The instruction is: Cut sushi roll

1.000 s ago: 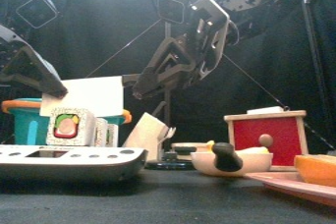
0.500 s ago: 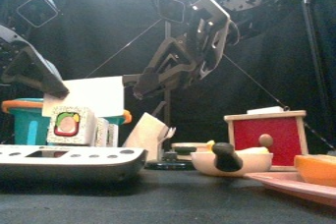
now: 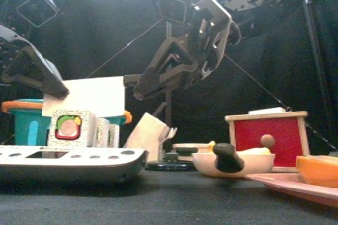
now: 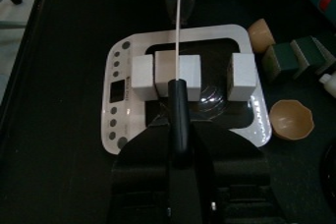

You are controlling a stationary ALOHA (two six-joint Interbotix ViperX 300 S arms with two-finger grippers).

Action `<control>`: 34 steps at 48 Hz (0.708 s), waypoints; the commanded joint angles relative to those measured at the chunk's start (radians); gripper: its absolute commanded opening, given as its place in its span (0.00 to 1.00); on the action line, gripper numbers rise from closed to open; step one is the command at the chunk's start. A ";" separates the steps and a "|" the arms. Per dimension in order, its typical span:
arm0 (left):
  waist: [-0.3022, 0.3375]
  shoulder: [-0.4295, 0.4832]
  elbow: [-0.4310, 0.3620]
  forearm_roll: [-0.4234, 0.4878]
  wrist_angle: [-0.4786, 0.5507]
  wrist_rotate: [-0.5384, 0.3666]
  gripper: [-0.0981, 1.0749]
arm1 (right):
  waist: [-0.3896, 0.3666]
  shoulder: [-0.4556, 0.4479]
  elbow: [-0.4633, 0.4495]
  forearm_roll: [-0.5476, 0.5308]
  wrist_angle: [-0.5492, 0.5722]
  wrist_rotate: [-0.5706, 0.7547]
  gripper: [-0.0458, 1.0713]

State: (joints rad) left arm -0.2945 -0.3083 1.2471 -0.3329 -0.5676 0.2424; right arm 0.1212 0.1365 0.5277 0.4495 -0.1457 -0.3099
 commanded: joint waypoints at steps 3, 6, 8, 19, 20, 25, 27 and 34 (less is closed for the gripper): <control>0.008 -0.006 -0.028 0.003 -0.012 0.002 0.41 | -0.005 -0.038 -0.026 -0.002 -0.011 -0.002 0.42; 0.008 -0.002 -0.026 0.003 -0.012 0.000 0.41 | -0.008 -0.031 -0.025 0.003 -0.011 -0.002 0.42; 0.008 0.003 -0.025 0.003 -0.012 0.000 0.41 | -0.008 -0.026 -0.025 0.003 -0.011 -0.002 0.42; 0.008 0.023 -0.025 0.002 -0.012 0.000 0.41 | -0.009 -0.012 -0.025 0.005 -0.011 -0.002 0.42; 0.008 0.025 -0.025 0.002 -0.014 0.000 0.41 | -0.009 -0.012 -0.025 0.006 -0.011 0.000 0.42; 0.008 0.037 -0.025 0.000 -0.014 -0.002 0.41 | -0.008 -0.009 -0.025 0.006 -0.011 -0.002 0.42; 0.009 0.043 -0.025 -0.002 -0.014 -0.002 0.41 | -0.008 -0.006 -0.026 0.006 -0.011 0.000 0.42; 0.008 0.066 -0.026 -0.011 -0.012 -0.003 0.41 | -0.008 0.011 -0.028 0.014 -0.011 0.000 0.42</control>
State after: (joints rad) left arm -0.2930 -0.2531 1.2456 -0.3375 -0.5691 0.2393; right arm 0.1181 0.1626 0.5277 0.4571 -0.1457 -0.3083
